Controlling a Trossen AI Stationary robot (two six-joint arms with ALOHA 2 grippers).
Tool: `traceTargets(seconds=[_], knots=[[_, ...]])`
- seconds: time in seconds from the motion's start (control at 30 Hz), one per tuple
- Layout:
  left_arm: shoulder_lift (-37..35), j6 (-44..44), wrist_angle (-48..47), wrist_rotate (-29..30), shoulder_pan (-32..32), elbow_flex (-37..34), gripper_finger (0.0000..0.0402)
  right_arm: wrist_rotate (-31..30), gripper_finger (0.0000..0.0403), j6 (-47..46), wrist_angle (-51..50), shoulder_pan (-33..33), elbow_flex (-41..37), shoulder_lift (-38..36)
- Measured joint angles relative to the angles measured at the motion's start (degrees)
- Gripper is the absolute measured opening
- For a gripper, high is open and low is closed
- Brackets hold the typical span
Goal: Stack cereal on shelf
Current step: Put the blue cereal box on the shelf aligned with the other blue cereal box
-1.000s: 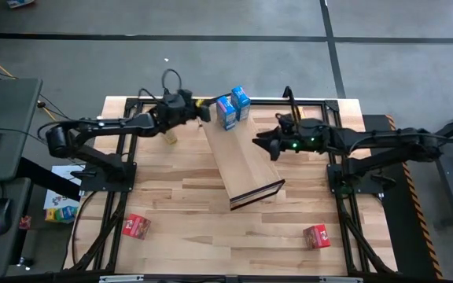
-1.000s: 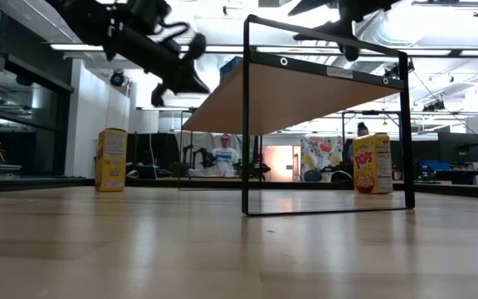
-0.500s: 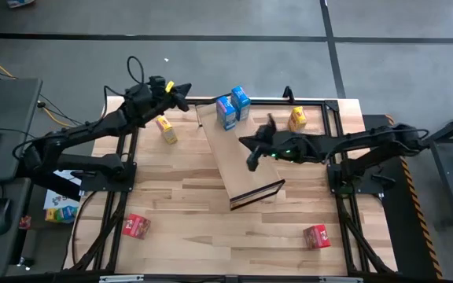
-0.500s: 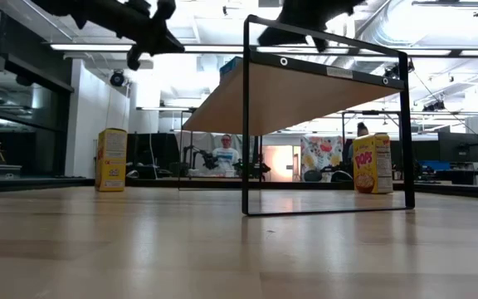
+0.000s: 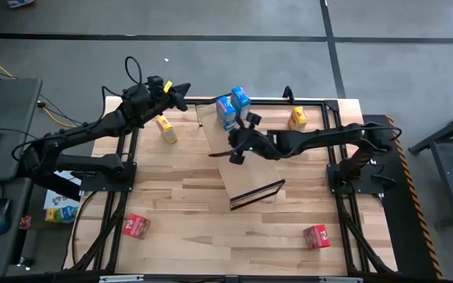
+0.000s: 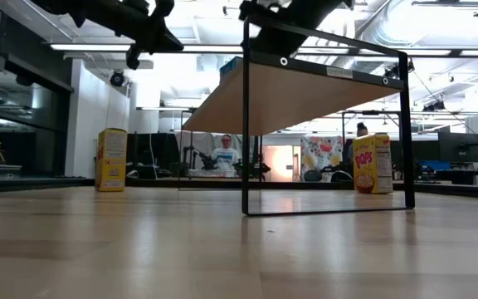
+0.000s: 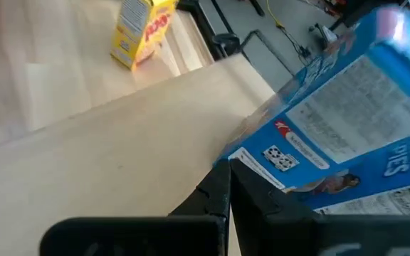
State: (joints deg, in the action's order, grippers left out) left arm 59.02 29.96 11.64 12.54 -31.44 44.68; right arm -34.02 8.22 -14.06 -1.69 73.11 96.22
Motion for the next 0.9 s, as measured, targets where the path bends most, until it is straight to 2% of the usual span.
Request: traceTargets(seconds=[0.13,0.5,0.7,0.9], knots=[[0.0,2.37,0.0,0.01,0.0,-0.01,0.0,-0.02,0.0,-4.58,-0.36,-1.08,0.33,0.69],[0.0,2.82,0.09,0.01,0.0,-0.01,0.0,0.0,0.0,-8.68,0.16,-3.24,0.39,0.64],[0.0,2.86,0.09,0.01,0.0,-0.01,0.0,2.53,0.0,-18.61,0.52,-4.77,0.39,0.64],[0.0,3.0,0.09,0.01,0.0,0.0,0.0,3.67,0.0,-23.27,0.94,-4.81,0.39,0.64]])
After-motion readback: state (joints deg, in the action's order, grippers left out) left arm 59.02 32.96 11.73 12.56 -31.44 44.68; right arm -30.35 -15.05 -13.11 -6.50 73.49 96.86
